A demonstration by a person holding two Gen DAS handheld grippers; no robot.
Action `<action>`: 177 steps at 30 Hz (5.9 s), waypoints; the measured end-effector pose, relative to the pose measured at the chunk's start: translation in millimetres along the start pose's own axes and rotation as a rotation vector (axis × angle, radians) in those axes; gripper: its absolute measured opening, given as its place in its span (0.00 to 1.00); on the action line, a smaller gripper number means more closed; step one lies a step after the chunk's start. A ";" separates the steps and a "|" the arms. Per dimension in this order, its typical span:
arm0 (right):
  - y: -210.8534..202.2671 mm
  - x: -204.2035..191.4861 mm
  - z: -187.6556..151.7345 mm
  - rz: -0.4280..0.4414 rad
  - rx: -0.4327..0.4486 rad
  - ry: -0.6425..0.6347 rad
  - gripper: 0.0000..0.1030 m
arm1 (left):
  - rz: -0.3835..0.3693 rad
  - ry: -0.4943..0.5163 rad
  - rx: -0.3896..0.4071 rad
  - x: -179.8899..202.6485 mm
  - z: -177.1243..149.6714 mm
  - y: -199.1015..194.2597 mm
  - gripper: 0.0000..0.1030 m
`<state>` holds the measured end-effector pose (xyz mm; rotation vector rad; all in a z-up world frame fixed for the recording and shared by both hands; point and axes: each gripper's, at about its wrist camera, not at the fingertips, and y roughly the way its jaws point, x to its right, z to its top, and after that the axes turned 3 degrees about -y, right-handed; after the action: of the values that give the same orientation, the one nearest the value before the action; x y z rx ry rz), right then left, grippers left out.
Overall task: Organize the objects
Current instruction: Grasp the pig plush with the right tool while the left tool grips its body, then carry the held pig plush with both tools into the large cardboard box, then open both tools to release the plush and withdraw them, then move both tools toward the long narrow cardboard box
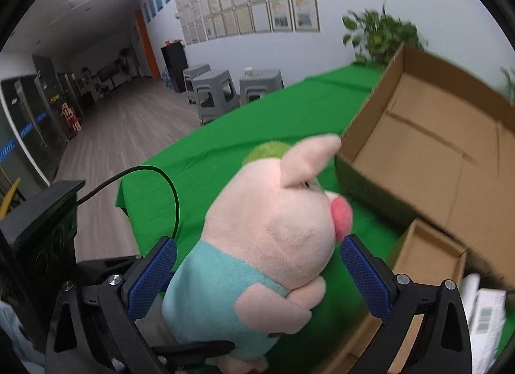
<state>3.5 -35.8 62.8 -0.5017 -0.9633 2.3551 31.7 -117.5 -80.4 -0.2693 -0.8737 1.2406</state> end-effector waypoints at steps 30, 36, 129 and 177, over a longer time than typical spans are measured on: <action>-151.8 74.4 89.2 -0.193 0.416 0.093 0.64 | -0.023 0.455 0.374 143.4 134.6 -50.0 0.56; -170.5 114.8 137.3 -0.211 0.415 0.111 0.63 | -0.049 0.429 0.329 146.2 185.4 -23.4 0.56; -102.6 153.6 -61.8 -0.526 0.319 0.364 0.99 | 0.223 0.294 0.315 152.0 64.1 -57.8 0.79; -80.0 181.9 -105.8 -0.580 0.231 0.403 0.99 | 0.194 0.215 0.199 148.5 44.4 2.7 0.94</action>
<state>-57.1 177.8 25.4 -0.4974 -0.5449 1.7248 7.4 5.3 11.0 -0.3267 -0.5442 1.4379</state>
